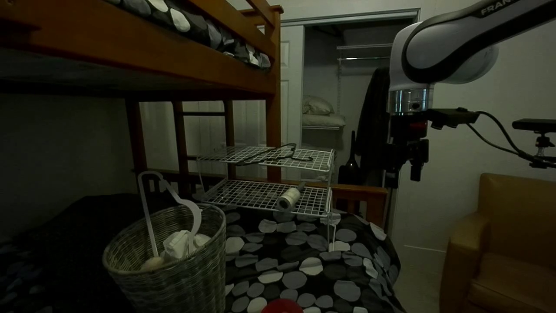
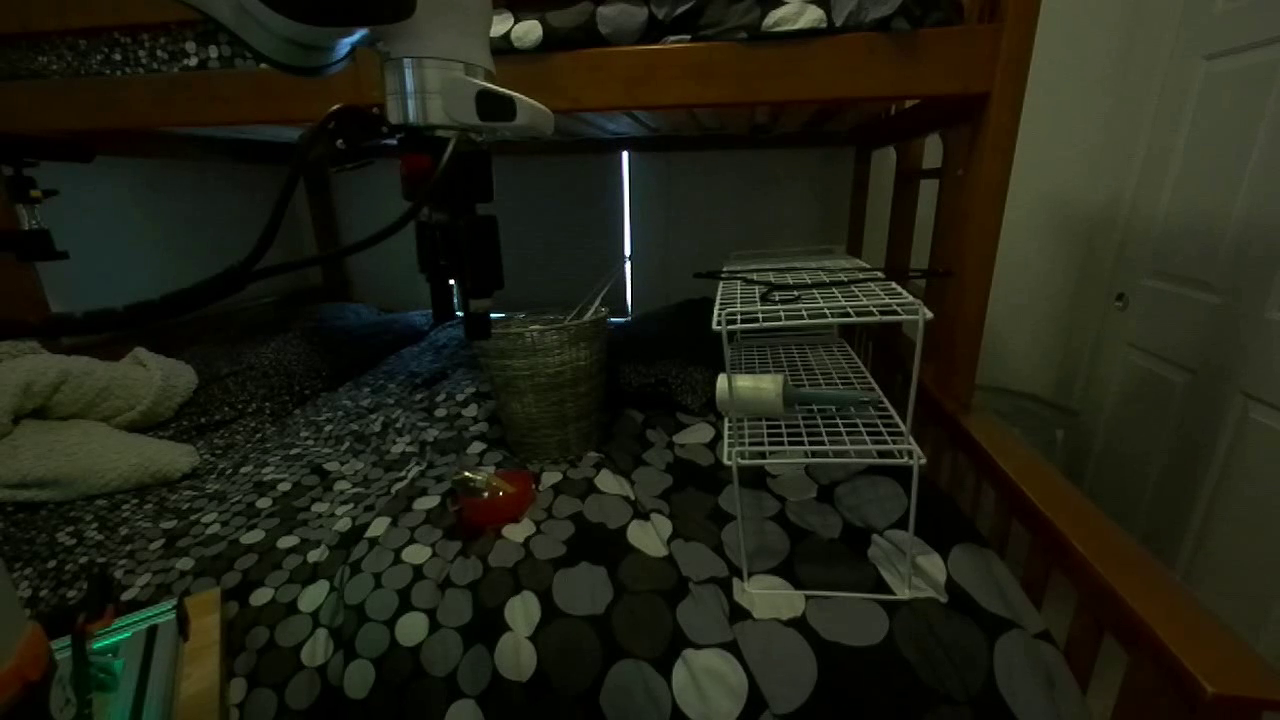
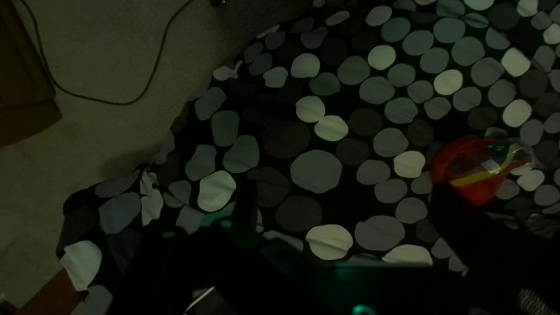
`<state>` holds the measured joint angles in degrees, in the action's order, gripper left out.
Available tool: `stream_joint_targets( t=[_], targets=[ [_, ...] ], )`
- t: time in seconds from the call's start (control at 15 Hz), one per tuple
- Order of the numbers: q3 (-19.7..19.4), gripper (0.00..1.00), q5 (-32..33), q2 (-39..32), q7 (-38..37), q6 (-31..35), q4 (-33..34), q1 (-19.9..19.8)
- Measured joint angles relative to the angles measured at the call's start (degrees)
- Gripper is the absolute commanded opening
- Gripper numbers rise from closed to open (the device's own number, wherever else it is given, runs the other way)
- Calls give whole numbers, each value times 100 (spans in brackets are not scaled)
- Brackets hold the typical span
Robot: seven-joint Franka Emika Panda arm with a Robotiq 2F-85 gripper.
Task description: Put the black hanger in the woven basket
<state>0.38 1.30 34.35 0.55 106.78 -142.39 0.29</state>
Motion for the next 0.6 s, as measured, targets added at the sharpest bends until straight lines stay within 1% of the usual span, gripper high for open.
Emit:
stream_joint_targets(
  t=[0.47,0.6],
  targets=[
    [0,100,0,0,0,0,0,0],
    [-7,100,-52,-3,-181,117,35,-15]
  ],
)
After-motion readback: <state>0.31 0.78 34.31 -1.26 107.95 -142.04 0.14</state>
